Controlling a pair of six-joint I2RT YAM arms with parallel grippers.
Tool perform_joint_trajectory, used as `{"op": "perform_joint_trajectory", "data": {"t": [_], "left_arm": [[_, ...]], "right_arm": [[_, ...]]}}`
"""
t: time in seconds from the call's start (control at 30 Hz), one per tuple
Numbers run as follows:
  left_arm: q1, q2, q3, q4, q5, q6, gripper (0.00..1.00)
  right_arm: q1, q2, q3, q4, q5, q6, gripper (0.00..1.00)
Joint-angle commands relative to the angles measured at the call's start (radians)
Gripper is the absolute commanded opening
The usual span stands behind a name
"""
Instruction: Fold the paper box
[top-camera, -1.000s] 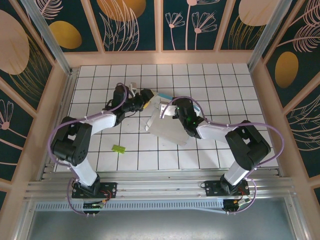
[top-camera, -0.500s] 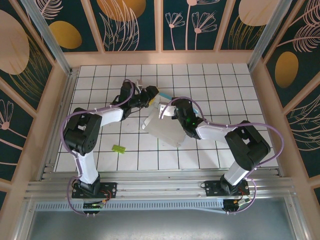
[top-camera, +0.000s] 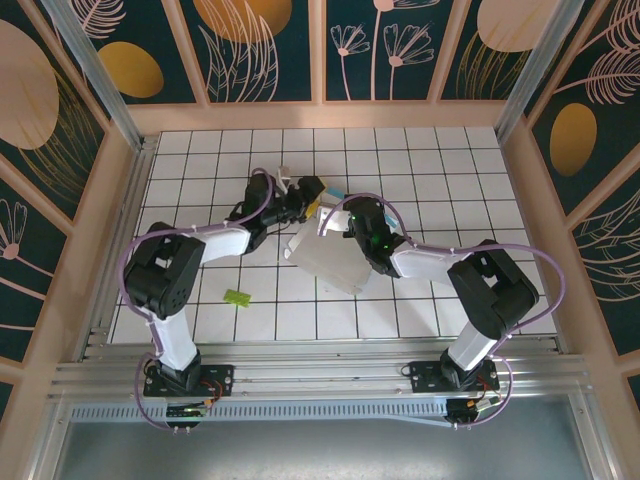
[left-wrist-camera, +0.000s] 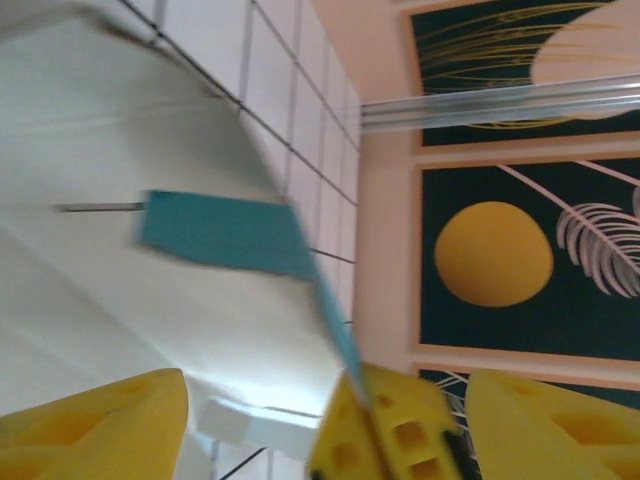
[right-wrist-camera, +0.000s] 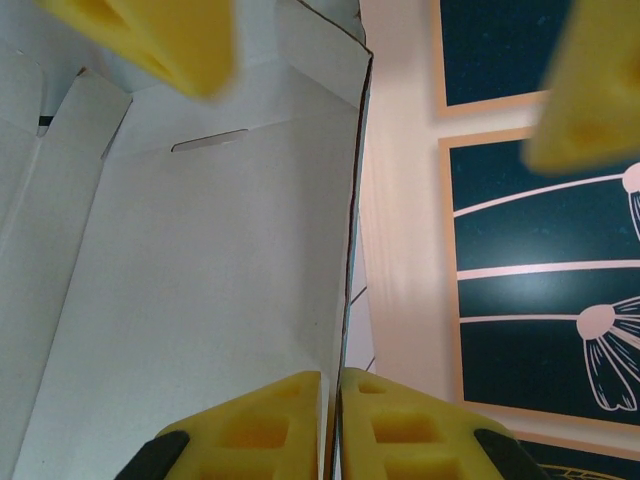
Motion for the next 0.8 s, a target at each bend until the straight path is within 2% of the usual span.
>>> {"op": "perform_joint_trajectory", "data": {"t": [0.0, 0.1, 0.27, 0.4, 0.5, 0.53, 0.67, 0.77], "left_arm": [[-0.007, 0.065, 0.049, 0.140, -0.004, -0.109, 0.63], [-0.007, 0.101, 0.053, 0.199, -0.011, -0.155, 0.42], [-0.007, 0.132, 0.059, 0.240, -0.003, -0.182, 0.23], [-0.007, 0.134, 0.061, 0.219, -0.005, -0.154, 0.13], [-0.007, 0.139, 0.067, 0.187, -0.009, -0.124, 0.09], [-0.007, 0.142, 0.068, 0.178, -0.009, -0.118, 0.08], [-0.007, 0.151, 0.062, 0.183, -0.005, -0.114, 0.07], [-0.007, 0.151, 0.059, 0.185, -0.003, -0.109, 0.07]], "right_arm": [[0.005, 0.001, 0.016, -0.015, 0.000, 0.034, 0.13], [0.007, -0.008, 0.013, -0.027, -0.007, 0.047, 0.13], [0.013, -0.013, 0.014, -0.051, -0.027, 0.090, 0.15], [0.021, -0.024, 0.045, -0.114, -0.038, 0.180, 0.22], [0.020, -0.063, 0.091, -0.220, -0.113, 0.316, 0.29], [0.017, -0.085, 0.107, -0.258, -0.152, 0.377, 0.32], [0.006, -0.178, 0.194, -0.436, -0.345, 0.599, 0.63], [-0.042, -0.233, 0.245, -0.470, -0.495, 0.833, 0.76]]}}
